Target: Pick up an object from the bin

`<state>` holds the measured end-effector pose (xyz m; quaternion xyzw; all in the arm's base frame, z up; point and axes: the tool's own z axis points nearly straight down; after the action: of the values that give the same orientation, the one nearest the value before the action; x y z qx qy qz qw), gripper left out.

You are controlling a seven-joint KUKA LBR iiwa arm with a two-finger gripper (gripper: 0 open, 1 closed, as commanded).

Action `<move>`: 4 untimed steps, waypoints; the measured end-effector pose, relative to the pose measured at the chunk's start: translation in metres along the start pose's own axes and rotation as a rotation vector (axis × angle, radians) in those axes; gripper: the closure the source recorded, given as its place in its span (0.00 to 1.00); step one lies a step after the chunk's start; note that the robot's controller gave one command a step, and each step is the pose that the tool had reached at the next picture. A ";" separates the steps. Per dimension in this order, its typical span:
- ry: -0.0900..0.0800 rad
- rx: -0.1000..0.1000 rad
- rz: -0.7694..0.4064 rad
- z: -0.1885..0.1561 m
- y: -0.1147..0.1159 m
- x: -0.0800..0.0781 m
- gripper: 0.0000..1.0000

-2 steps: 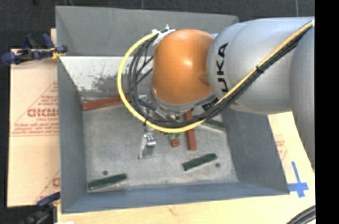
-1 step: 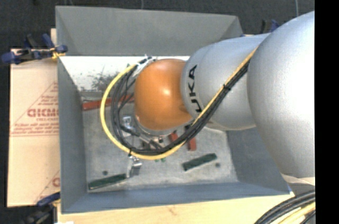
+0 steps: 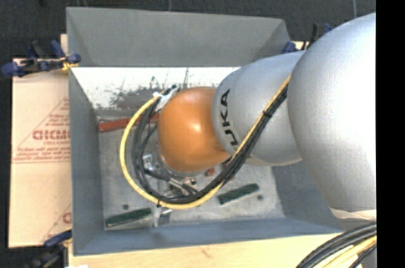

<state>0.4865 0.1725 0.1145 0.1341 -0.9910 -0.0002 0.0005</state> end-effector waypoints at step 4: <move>-0.014 0.001 -0.174 -0.017 0.020 -0.001 1.00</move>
Offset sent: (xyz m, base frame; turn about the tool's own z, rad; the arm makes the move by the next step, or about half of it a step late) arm 0.0000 0.0000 0.0000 0.0000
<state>0.4819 0.1915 0.1312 0.2198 -0.9755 -0.0008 -0.0067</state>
